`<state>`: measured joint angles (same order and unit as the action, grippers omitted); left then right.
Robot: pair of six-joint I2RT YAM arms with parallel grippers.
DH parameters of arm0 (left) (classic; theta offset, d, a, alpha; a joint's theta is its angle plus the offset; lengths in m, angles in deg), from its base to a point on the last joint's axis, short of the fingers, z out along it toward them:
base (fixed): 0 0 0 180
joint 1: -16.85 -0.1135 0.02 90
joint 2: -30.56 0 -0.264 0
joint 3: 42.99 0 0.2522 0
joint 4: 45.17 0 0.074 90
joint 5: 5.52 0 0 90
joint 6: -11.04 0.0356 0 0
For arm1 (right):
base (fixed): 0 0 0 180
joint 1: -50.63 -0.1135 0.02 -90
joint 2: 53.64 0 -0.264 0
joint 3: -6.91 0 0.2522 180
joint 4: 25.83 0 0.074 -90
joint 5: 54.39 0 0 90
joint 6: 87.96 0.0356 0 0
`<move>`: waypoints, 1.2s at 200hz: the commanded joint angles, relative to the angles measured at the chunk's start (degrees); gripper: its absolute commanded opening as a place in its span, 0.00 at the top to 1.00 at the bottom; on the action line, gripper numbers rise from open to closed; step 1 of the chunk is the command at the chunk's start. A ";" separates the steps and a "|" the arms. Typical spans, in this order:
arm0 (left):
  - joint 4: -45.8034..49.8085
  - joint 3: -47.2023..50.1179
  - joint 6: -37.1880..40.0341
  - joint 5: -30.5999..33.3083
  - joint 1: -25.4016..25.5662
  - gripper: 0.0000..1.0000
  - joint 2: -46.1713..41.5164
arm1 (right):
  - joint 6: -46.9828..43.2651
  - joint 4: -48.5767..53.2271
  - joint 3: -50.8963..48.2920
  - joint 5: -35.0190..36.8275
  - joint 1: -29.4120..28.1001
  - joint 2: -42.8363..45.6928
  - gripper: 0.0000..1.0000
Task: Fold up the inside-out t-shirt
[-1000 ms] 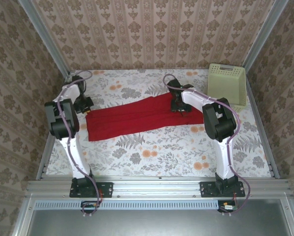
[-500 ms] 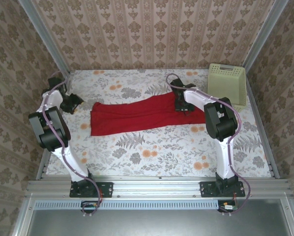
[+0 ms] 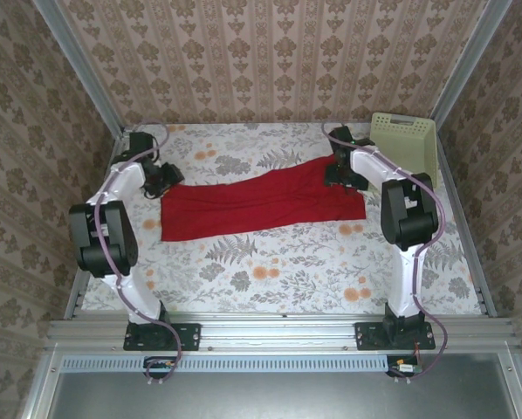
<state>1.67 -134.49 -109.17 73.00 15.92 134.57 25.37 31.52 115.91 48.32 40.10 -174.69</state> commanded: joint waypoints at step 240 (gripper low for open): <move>-8.83 17.43 -1.60 -2.95 -10.17 0.49 0.12 | -0.12 1.92 -1.55 -3.60 -2.19 2.42 1.00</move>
<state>-10.48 -119.73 -110.92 68.32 6.24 135.38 26.22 33.29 120.46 41.13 35.86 -180.42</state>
